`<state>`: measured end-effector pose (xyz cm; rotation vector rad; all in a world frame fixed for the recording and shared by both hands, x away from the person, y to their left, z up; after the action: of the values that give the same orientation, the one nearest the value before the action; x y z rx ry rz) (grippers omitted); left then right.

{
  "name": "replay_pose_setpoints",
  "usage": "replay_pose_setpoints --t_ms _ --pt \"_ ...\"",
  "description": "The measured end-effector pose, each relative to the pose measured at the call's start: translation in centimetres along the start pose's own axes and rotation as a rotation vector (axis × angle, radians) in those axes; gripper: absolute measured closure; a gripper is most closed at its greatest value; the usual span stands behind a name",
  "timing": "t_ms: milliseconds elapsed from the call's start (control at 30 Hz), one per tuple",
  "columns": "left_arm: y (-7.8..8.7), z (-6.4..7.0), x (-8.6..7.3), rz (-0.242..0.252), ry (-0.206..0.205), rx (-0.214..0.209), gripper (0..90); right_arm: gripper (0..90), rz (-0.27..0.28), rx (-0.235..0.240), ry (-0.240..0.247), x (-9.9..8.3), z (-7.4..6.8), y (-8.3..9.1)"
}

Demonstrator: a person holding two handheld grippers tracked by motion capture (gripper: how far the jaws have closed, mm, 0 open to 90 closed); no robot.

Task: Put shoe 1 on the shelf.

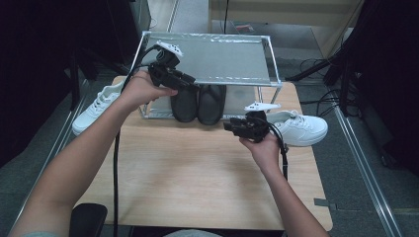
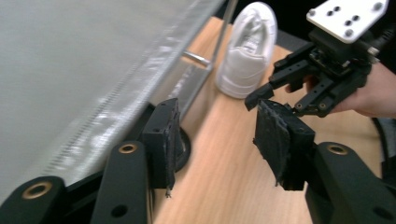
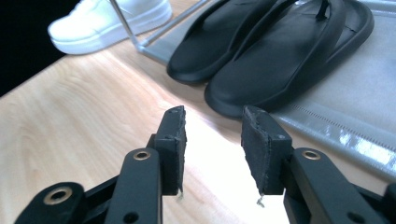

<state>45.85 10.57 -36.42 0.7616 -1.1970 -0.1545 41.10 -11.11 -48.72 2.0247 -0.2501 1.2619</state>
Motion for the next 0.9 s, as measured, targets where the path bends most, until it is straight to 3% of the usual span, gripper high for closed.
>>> replay_pose_setpoints --t_ms 400,733,833,900 --pt "1.2 2.0 -4.4 0.029 -0.027 0.041 39.7 53.6 0.036 0.026 0.052 -2.0 -1.4 4.5" --pt "-0.1 3.2 -8.6 0.026 0.023 0.028 39.1 54.1 0.019 0.011 0.023 -4.3 -0.8 6.7" --pt "0.1 3.2 -9.4 0.047 0.025 0.029 40.0 54.1 0.016 0.006 0.026 -4.8 -0.8 7.3" --pt "0.2 3.2 -10.0 0.024 0.022 0.038 39.9 54.2 0.021 0.013 0.014 -5.2 -0.8 7.4"
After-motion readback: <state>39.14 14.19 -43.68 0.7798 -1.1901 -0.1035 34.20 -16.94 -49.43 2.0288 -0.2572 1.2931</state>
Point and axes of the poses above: each handheld gripper's, and its own axes: y roughly backward along the jaws, x roughly out of its top, z roughly to its right, the point moved 6 cm from there along -y, roughly forward along the jaws, and after that the axes turned 3 degrees about z, right-handed, at the moved point
